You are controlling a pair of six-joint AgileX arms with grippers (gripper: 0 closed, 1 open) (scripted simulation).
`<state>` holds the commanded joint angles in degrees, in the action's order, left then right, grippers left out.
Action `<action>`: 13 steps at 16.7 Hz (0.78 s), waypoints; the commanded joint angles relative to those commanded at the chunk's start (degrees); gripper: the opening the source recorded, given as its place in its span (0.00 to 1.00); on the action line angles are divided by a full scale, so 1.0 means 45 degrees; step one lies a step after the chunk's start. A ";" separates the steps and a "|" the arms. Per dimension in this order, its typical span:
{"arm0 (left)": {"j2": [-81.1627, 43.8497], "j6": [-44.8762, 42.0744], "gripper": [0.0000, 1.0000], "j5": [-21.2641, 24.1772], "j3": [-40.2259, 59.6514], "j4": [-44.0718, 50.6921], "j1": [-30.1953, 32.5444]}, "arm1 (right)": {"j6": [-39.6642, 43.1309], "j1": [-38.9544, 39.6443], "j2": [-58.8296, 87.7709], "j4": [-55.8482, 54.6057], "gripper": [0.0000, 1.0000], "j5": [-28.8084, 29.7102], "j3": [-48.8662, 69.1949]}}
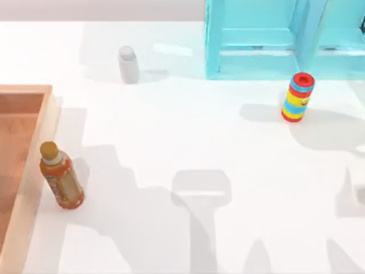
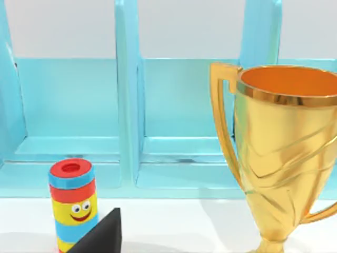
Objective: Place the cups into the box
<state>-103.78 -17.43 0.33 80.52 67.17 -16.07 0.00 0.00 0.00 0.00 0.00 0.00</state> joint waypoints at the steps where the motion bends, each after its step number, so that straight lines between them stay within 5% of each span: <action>1: 0.0000 0.0000 0.15 0.0000 0.0000 0.0000 0.0000 | 0.0000 0.0000 0.0000 0.0000 1.00 0.0000 0.0000; 12: 0.0000 0.0000 0.98 0.0000 0.0000 0.0000 0.0000 | 0.0000 0.0000 0.0000 0.0000 1.00 0.0000 0.0000; 13: 0.0000 0.0000 1.00 0.0000 0.0000 0.0000 0.0000 | 0.0000 0.0000 0.0000 0.0000 1.00 0.0000 0.0000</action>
<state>-103.78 -17.43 0.33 80.52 67.17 -16.07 0.00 0.00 0.00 0.00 0.00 0.00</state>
